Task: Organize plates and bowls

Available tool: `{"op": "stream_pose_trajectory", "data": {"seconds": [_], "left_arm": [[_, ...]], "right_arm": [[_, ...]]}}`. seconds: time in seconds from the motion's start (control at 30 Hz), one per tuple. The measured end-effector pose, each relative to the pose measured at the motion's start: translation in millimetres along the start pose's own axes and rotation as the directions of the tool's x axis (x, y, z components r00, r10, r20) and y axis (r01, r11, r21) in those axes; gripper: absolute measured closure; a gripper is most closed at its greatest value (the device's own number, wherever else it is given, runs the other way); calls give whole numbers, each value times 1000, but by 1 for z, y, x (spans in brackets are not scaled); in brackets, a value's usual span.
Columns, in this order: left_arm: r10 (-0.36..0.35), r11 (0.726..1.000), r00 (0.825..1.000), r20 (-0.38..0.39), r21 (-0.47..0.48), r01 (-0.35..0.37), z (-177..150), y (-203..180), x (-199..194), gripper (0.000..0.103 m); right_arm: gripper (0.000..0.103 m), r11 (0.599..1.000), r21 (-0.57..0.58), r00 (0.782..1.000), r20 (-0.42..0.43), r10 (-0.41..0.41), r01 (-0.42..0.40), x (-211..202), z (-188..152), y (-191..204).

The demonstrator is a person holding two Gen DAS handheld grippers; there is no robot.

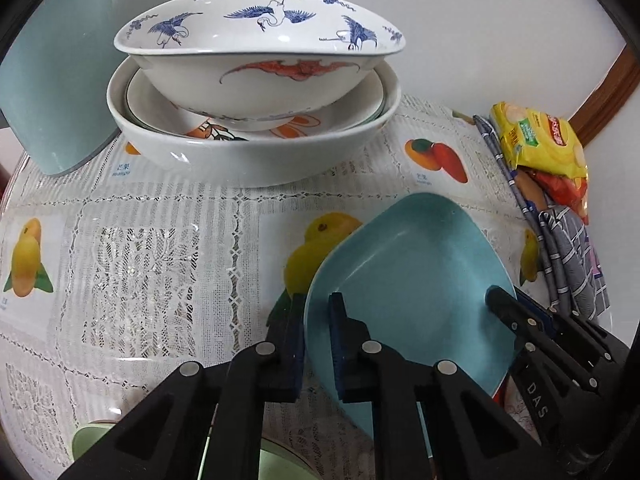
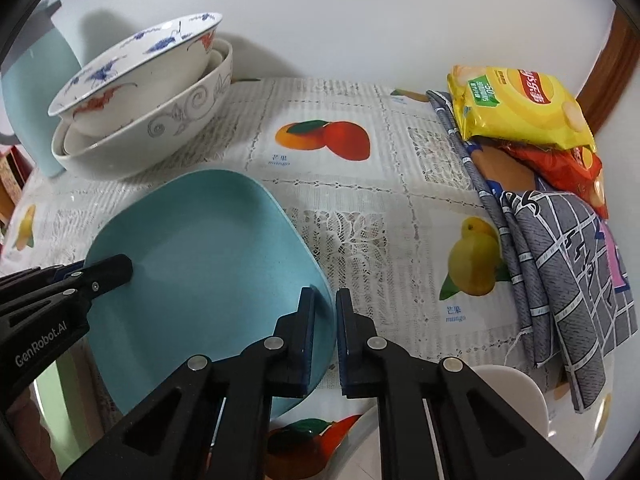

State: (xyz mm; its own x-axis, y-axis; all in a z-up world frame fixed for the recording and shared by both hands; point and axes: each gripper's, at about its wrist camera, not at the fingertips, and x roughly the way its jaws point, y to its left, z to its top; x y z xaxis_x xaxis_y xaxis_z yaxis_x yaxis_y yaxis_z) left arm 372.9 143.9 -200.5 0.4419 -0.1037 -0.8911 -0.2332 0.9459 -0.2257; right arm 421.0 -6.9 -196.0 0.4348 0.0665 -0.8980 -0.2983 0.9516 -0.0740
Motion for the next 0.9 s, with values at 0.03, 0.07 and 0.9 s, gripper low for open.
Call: {"op": "stream_pose_trajectory", "data": {"seconds": [0.03, 0.07, 0.9], "left_arm": [[-2, 1000, 1000, 2, -2, 2, 0, 0, -2, 92], [-4, 1000, 1000, 4, -3, 4, 0, 0, -3, 92], [-17, 1000, 995, 101, 20, 15, -25, -2, -91, 92]], "right_arm": [[94, 1000, 10, 1000, 6, 10, -10, -1, 1, -2], [94, 1000, 14, 1000, 14, 20, -20, -4, 2, -3], [95, 989, 69, 981, 154, 118, -130, -88, -15, -5]]}}
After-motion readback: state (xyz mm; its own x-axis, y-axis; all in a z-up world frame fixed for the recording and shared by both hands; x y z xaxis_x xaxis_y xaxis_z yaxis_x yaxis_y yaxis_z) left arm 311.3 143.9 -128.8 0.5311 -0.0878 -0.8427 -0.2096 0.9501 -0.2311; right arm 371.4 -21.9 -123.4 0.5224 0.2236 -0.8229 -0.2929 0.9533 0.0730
